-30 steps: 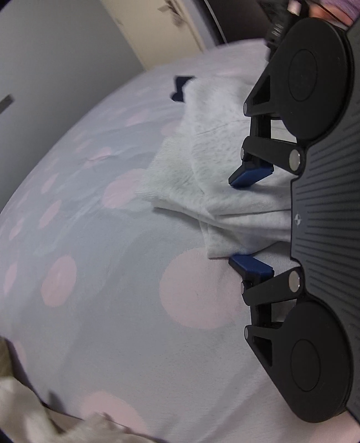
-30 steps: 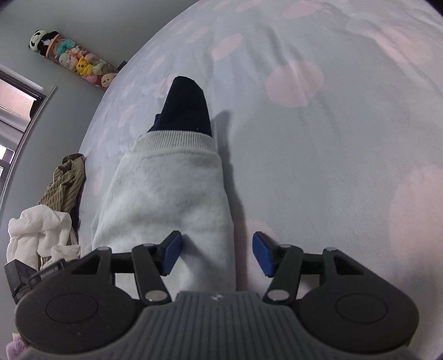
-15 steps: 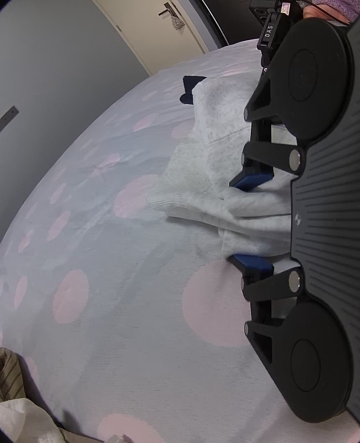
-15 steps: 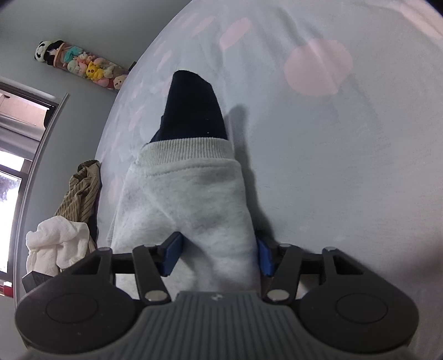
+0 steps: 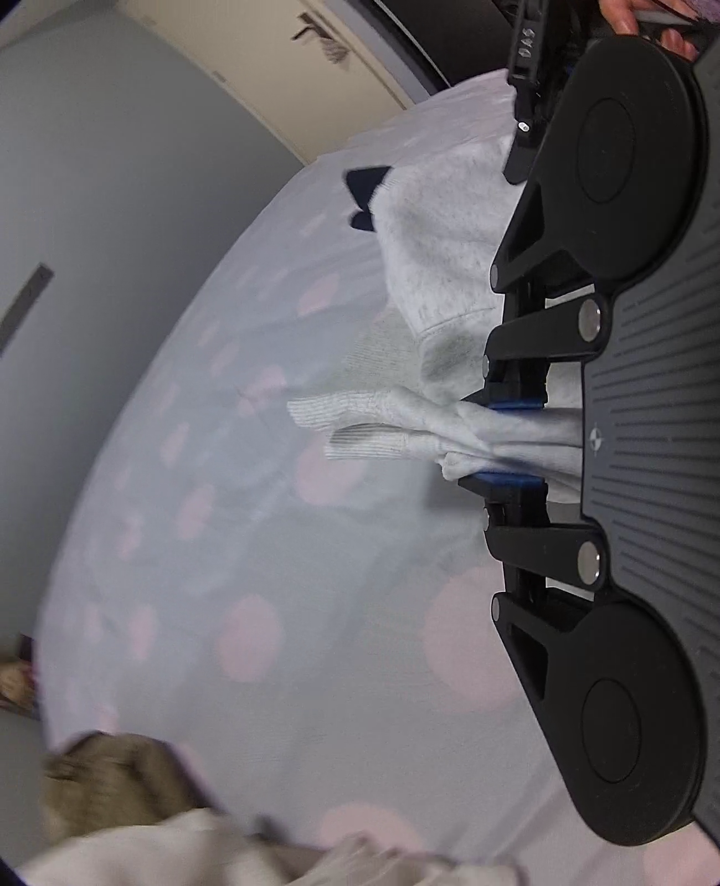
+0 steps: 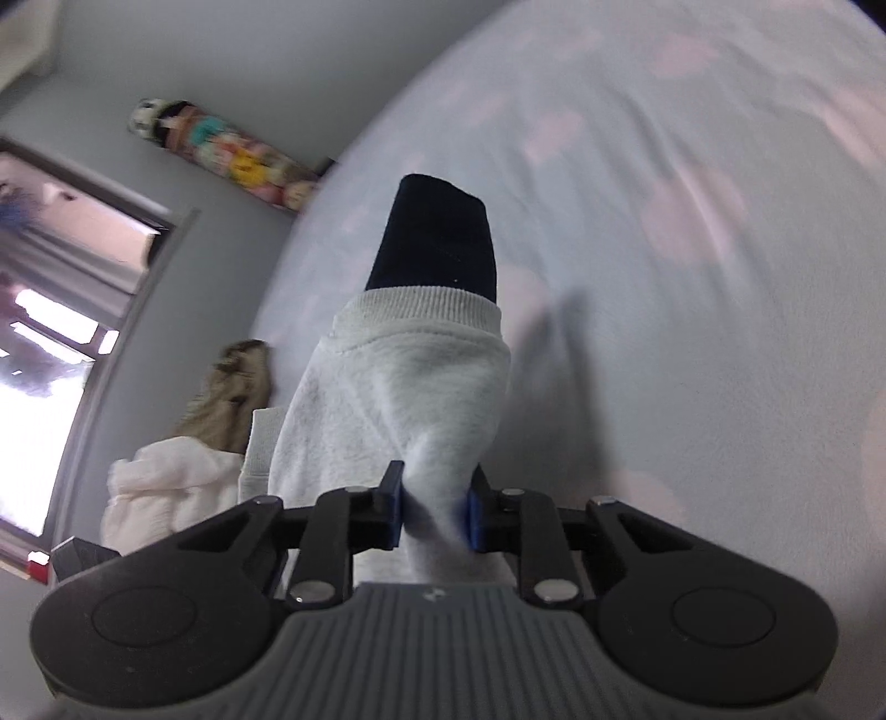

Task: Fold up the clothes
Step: 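Grasp the folded sweatshirt with the left gripper while the right gripper grasps the collar end, then lift the folded sweatshirt with both grippers and carry it toward the clothes stack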

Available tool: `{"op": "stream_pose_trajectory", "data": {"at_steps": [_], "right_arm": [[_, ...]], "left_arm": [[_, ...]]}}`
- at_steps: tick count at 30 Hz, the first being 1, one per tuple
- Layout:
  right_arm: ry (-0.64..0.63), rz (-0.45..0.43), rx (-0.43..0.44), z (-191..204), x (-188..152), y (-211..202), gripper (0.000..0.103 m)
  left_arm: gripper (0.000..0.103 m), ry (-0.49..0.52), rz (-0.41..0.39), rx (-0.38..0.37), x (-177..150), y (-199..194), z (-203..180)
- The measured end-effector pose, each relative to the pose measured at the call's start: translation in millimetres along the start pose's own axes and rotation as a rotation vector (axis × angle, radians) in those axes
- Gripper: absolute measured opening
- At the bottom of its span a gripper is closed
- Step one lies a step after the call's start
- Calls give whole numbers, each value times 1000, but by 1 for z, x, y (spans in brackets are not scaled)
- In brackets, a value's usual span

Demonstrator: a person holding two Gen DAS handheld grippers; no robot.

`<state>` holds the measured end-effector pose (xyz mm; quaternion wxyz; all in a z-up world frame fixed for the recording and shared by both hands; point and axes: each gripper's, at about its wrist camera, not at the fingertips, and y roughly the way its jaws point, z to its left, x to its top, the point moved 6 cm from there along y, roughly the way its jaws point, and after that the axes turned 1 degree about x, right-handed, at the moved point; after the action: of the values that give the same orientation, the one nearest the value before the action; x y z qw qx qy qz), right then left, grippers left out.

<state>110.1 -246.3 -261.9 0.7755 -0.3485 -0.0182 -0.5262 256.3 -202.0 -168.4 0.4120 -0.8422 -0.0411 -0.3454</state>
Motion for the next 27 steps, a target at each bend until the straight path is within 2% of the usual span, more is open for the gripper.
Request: {"op": "stream_pose_trajectory", "data": {"at_steps": [8, 15, 21, 27], "right_arm": [[-141, -163, 120, 50, 6, -81, 24], [-229, -363, 144, 69, 25, -194, 24], [-262, -481, 93, 55, 43, -311, 24], [-289, -546, -41, 21, 57, -447, 24]], "left_arm": [[17, 129, -151, -28, 22, -68, -75], [17, 287, -239, -162, 43, -103, -185], [17, 351, -217, -359, 41, -99, -291], [17, 417, -105, -576, 21, -66, -415]]}}
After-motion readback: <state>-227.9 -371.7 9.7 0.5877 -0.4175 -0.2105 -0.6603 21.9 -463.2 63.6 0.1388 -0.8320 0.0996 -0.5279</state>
